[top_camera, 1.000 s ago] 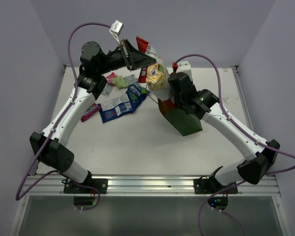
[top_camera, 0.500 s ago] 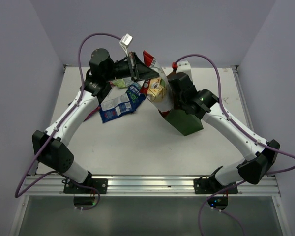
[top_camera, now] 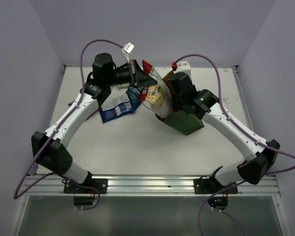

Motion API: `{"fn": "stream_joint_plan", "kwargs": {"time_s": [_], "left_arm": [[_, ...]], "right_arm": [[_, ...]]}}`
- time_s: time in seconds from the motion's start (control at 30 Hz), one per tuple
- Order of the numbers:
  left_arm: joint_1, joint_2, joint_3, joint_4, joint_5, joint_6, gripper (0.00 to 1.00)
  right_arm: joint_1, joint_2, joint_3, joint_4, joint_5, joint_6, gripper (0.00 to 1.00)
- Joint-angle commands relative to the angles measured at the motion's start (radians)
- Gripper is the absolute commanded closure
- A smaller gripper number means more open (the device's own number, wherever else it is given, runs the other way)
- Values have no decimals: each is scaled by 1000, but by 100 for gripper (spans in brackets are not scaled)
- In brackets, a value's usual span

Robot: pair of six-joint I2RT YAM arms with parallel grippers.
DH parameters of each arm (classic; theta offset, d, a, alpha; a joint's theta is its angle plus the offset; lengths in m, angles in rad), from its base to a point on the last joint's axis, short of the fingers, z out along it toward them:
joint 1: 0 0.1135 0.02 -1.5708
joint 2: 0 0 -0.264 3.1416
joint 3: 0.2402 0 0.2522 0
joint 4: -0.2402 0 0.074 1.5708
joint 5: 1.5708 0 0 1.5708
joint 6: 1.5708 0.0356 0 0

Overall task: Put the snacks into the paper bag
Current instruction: Place the snack in the paper bag.

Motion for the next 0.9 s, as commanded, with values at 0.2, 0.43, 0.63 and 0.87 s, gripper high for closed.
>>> {"fn": "stream_joint_plan", "kwargs": {"time_s": [0.2, 0.43, 0.63, 0.87], "left_arm": [[-45, -68, -62, -102, -198, 31, 100], [-104, -74, -80, -200, -354, 37, 100], [-121, -75, -111, -320, -482, 63, 99], [-144, -80, -148, -428, -571, 45, 96]], "right_arm": [[3, -35, 17, 19, 0, 49, 100], [3, -31, 11, 20, -2, 71, 100], [3, -37, 0, 22, 12, 77, 100], [3, -44, -14, 13, 55, 85, 100]]}}
